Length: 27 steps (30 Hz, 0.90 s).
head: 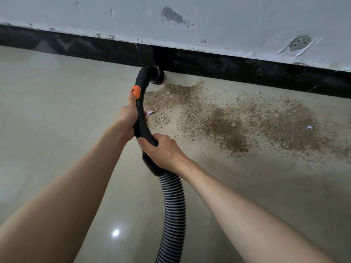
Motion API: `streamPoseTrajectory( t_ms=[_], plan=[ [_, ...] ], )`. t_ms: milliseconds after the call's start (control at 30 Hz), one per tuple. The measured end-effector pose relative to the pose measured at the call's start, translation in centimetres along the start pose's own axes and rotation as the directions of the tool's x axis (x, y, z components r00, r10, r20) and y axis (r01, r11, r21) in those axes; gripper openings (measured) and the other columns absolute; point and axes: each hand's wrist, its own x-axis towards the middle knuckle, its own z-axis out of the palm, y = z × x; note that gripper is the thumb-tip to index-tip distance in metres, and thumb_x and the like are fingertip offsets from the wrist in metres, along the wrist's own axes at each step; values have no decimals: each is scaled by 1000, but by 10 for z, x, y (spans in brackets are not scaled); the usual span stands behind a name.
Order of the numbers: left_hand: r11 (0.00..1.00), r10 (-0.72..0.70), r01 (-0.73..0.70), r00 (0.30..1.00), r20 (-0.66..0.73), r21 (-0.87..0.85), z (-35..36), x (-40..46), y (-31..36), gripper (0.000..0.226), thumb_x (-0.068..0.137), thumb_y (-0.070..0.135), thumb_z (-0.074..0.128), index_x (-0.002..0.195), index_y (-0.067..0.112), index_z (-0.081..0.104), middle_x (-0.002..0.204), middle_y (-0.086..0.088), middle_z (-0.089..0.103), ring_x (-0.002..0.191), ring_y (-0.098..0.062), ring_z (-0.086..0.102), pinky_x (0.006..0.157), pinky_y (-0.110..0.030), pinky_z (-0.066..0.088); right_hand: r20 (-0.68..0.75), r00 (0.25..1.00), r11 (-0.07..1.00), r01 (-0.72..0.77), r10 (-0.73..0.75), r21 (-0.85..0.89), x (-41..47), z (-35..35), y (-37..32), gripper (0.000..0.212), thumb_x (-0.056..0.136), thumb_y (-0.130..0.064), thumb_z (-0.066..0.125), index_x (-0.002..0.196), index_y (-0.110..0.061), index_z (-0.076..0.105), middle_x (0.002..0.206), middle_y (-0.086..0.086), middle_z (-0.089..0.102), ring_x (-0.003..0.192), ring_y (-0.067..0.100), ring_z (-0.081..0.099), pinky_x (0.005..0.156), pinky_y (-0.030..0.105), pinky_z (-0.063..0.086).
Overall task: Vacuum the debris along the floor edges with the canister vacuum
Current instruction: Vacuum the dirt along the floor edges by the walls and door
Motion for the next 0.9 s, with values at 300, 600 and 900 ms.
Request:
streamPoseTrajectory(
  t_ms=[300,600,900],
  plan=[
    [997,-4,1,999,45,81,60,-18,-19,66,94,62,33,113,2,52,68,-7,57,55,-19,55,61,-32,51,-70,997,1000,-23,23,3,-24,-39,42,38,94,-51,50,80,-16,56,80,4,68,72,21,65,71,37,54],
    [983,17,-36,995,101,180,133,-53,-32,59,95,60,31,82,7,53,73,-9,58,68,-26,58,76,-40,53,-184,982,999,-43,47,24,-67,-96,79,40,96,-44,52,62,-23,45,47,-15,53,44,-5,48,45,13,33],
    [958,13,-82,970,244,276,182,-75,-38,74,94,62,31,113,-4,57,92,-15,61,80,-29,59,79,-39,52,-282,951,990,-106,129,98,-96,-121,99,38,95,-46,51,82,-12,59,75,0,62,68,12,58,62,25,43]
  ],
)
